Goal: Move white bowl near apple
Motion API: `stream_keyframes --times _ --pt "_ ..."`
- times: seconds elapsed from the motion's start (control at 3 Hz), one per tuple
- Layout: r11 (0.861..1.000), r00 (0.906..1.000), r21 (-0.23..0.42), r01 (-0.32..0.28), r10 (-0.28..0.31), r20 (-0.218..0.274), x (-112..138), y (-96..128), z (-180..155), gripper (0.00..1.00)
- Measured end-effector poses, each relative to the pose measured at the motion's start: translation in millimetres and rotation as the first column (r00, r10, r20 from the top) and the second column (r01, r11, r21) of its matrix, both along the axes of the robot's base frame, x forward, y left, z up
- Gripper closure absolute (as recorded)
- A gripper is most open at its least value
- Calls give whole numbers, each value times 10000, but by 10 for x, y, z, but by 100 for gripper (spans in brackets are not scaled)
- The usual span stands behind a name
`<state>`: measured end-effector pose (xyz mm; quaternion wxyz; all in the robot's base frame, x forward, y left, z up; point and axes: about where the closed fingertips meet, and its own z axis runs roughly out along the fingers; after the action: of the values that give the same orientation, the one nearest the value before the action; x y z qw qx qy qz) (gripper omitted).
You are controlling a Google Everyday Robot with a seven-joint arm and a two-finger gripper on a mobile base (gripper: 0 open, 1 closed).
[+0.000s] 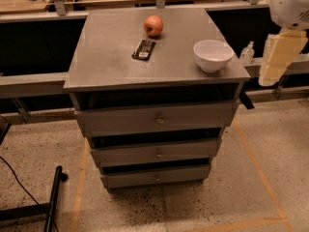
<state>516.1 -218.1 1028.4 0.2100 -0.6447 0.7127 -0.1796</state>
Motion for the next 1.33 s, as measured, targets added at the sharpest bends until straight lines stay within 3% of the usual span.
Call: stream_keyframes --times 0.33,0.67,1.33 --pt "9989 10000 -460 94 -95 -26 141 -85 -92 0" --pt "9991 10000 -415 75 -76 -23 131 -72 -85 0" --pt "9945 9974 -1011 -258 188 -691 397 -280 -313 0"
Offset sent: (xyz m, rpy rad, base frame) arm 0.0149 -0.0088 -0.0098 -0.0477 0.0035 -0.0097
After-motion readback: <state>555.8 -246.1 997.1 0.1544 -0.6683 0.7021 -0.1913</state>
